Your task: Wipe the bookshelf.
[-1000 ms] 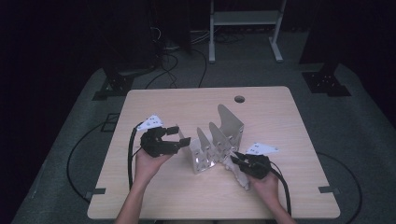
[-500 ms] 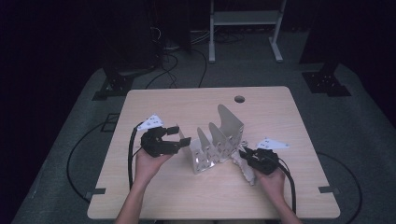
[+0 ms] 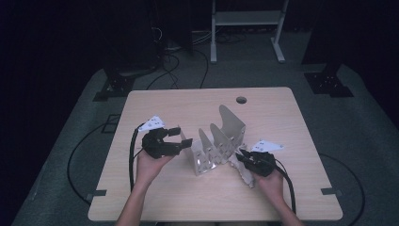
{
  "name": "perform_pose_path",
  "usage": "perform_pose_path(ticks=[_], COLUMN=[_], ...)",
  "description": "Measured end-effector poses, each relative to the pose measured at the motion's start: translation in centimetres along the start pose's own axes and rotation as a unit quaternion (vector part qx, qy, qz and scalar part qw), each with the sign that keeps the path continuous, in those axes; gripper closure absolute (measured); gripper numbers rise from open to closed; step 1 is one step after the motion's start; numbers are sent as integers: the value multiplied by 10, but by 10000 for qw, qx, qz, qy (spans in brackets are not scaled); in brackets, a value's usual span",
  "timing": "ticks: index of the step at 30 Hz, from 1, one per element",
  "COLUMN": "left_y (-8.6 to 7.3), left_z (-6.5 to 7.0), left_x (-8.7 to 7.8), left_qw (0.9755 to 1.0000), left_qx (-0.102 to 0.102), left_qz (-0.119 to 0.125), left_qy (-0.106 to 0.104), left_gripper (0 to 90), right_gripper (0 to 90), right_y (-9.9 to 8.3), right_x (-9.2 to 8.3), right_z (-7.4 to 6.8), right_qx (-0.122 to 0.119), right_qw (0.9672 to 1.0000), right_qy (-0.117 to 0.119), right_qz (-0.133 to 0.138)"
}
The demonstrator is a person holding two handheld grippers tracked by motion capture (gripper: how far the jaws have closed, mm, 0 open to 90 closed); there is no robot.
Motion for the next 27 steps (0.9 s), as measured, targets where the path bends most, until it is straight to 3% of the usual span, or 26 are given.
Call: perform_pose_path(ticks=[4,7,11,13,17,19,22,24,27], left_y=[0,0,0,0,0,0,0,0,0], left_z=[0,0,0,0,0,0,0,0,0], left_x=[0,1,0,0,0,0,0,0,1], left_qw=[10000,10000,10000,10000,10000,10000,10000,10000,10000], left_qx=[0,9,13,5,9,2,12,4,5], left_qz=[-6,3,3,2,4,1,-5,-1,6], left_qy=[-7,-6,-5,-5,-13,-6,5,-2,7], left_gripper=[257,257,257,257,257,257,257,257,257], right_gripper=[731,730,730,731,730,730,730,730,730], right_y=[10,7,5,6,9,9,10,13,13], right_x=[-7,-6,0,0,-2,1,4,2,2], right_z=[10,9,-8,-12,-9,-21,-36,-37,-43], right_qx=[106,120,93,-89,168,142,-109,23,3], right_qw=[9996,9997,9997,9998,9994,9992,9990,9986,9983], right_qy=[-105,-87,169,143,136,253,332,383,423], right_qz=[225,170,180,143,279,280,290,368,409])
Point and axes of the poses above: each handheld gripper's, and its own axes: x roughly forward along the jaws, y roughly out of its top, z roughly to its right, the point moved 8 cm from there along x, roughly forward along the jaws, and after that the axes turned 10 degrees about z, right-handed, at the moved point
